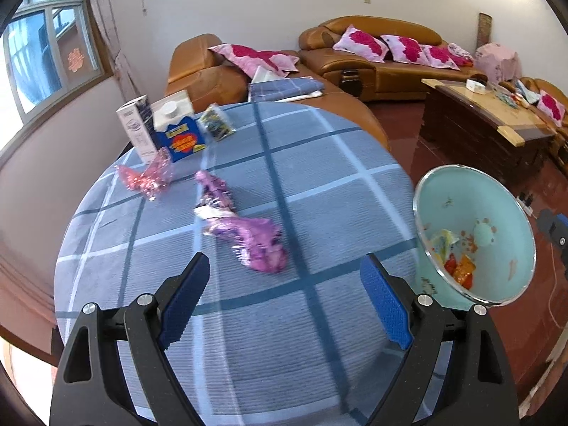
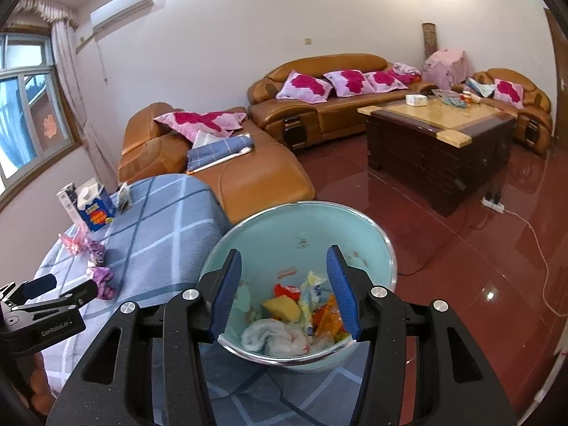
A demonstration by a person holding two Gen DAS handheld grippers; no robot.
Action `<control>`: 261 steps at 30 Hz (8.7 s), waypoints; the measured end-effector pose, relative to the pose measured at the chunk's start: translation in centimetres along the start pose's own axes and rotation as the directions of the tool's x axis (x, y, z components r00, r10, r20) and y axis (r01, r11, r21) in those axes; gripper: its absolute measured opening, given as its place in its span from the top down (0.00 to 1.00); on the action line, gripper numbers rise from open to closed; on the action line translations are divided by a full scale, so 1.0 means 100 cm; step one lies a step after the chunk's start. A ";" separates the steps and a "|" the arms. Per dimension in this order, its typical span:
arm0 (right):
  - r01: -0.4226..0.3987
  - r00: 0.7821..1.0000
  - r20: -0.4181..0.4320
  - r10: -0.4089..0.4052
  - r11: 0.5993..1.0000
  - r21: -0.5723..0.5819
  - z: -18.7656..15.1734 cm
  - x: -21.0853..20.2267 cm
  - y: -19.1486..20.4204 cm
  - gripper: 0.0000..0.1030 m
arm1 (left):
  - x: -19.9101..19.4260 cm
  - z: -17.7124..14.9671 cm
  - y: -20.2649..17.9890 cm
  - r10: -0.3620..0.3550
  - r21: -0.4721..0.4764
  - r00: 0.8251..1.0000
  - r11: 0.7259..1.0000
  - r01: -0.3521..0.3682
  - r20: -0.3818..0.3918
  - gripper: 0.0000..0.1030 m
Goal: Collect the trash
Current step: 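Move both open tools back over the table toward the wrappers, then grasp the purple wrapper with the right tool while the left tool grasps the pink bag, then carry the purple wrapper and pink bag over the teal bucket with both tools, then open both tools to drop the purple wrapper and pink bag into the bucket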
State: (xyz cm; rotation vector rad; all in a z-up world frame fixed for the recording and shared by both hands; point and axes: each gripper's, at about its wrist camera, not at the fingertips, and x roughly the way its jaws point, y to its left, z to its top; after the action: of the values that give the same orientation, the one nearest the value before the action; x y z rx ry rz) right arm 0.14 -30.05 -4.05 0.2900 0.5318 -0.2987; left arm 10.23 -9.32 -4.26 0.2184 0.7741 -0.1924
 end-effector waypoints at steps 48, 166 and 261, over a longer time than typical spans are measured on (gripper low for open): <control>-0.424 0.879 -0.365 0.306 0.851 -0.309 -0.017 0.129 0.253 0.51 | 0.066 -0.033 0.235 0.158 -0.306 0.972 0.930 -0.206 -0.175 0.17; -0.174 0.982 -0.081 0.173 0.985 -0.009 0.004 -0.010 0.024 0.81 | -0.033 -0.019 0.000 -0.026 0.038 0.999 0.999 0.025 0.026 0.76; -0.046 0.978 -0.188 0.095 0.968 0.247 0.003 0.080 -0.078 0.73 | 0.057 0.010 -0.179 -0.230 0.224 0.962 0.940 0.259 -0.148 0.76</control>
State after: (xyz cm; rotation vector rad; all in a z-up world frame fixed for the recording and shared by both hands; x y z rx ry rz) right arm 4.10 -38.88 -9.61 0.5790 0.6820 -0.2666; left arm 10.36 -27.32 -9.82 0.3668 0.8973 -0.5158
